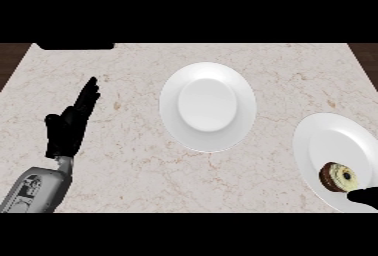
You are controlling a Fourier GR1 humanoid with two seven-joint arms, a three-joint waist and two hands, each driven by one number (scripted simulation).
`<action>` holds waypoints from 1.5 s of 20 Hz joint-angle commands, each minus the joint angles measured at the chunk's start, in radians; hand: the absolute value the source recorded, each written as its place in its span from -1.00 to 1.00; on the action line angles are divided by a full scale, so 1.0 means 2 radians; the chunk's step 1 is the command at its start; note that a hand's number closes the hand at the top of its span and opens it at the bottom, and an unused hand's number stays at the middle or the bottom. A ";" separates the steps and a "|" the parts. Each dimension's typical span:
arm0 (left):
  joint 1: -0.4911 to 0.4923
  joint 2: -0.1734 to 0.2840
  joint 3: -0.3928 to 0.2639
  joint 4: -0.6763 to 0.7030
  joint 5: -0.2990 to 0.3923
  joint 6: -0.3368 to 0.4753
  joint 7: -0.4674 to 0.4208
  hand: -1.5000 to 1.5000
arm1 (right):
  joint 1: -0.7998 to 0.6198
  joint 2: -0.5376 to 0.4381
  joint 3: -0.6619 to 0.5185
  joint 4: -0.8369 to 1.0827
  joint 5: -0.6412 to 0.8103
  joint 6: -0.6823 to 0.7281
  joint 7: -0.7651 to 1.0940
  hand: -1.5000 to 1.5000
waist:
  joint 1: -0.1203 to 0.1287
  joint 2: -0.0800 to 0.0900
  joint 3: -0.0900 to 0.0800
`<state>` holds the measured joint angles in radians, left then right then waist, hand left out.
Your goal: Pick the cupcake from the plate and place it in the plate
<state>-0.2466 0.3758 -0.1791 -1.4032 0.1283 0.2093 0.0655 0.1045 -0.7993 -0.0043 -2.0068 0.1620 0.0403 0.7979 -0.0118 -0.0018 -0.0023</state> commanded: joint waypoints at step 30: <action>-0.023 -0.072 0.059 0.022 -0.082 -0.040 0.012 0.00 | -0.050 0.105 -0.021 0.206 0.077 0.199 -0.032 -1.00 | 0.005 0.001 0.001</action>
<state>-0.2758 0.2611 -0.0724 -1.3782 -0.0004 0.1225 0.0804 0.0074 -0.6044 -0.0036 -1.6345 0.2940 0.3949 0.7737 -0.0011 0.0002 0.0003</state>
